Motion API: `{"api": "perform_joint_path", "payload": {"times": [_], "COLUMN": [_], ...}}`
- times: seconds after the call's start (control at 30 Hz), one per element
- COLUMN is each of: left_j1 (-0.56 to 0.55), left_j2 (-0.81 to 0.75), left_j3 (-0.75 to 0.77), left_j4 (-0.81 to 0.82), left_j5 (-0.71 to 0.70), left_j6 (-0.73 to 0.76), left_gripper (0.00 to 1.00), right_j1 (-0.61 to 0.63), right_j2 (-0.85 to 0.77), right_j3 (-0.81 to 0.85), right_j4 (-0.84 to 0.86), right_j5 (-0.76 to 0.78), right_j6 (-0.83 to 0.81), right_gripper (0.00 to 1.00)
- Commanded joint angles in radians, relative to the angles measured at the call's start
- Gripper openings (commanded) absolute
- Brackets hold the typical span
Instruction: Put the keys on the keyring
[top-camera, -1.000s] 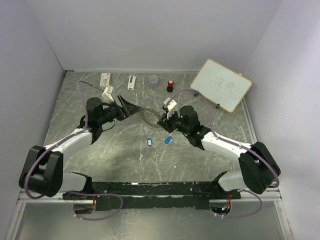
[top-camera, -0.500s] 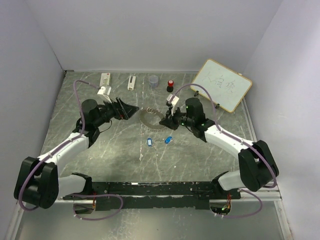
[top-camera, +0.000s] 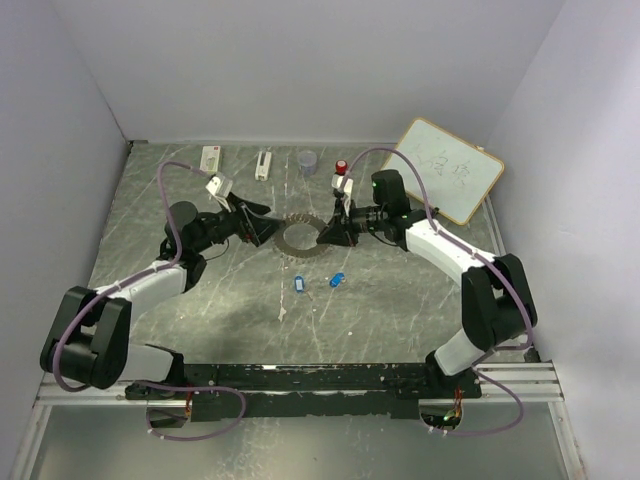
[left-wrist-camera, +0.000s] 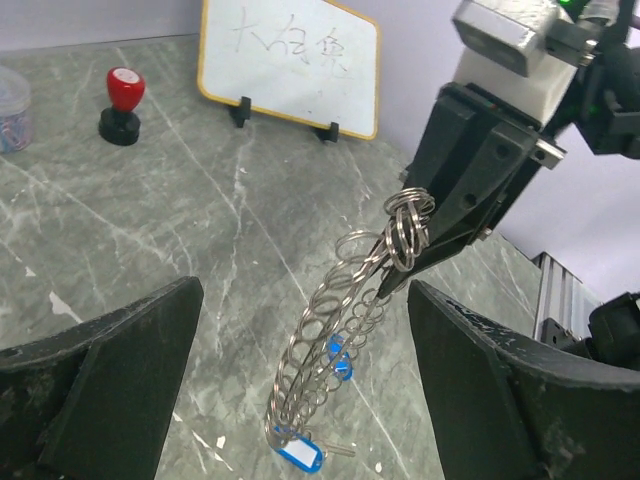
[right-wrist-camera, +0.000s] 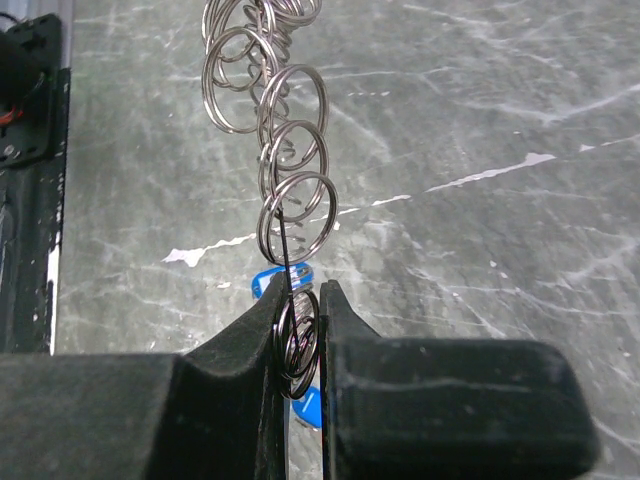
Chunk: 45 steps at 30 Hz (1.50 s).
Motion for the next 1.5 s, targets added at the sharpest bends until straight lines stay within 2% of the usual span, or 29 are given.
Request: {"api": "perform_joint_path", "payload": {"times": [0.0,0.27,0.53,0.8,0.93,1.4,1.47], "left_j1": [0.006,0.004,-0.013,-0.051,-0.075,-0.148,-0.155], "left_j2": [0.037,0.098,0.096,0.114,0.128,0.138,0.142], "left_j3": [-0.007,0.000,0.012,0.036,0.060,0.127,0.126], "left_j4": [0.169,0.231,0.159,0.098,0.105,0.046,0.048], "left_j5": [0.110,0.194,0.210,0.205,0.199,0.145,0.144], "left_j6": [0.023,0.002,0.052,0.097,0.097,0.139,0.140], "left_gripper": [0.95,0.89,0.87,0.78,0.67,0.57,0.52], "right_j1": [-0.007,-0.016,-0.018,-0.016,-0.018,-0.017,-0.017], "right_j2": [0.035,0.079,0.108,0.117,0.119,0.140,0.141], "right_j3": [0.055,0.089,0.141,0.190,0.195,0.181,0.180], "right_j4": [-0.095,-0.131,-0.192,-0.266,-0.301,-0.358,-0.362], "right_j5": [-0.116,-0.161,-0.216,-0.256,-0.268,-0.284,-0.285], "right_j6": [-0.086,-0.120,-0.168,-0.221,-0.250,-0.300,-0.303], "right_gripper": [0.00,0.00,0.00,0.00,0.00,0.00,0.00]}}
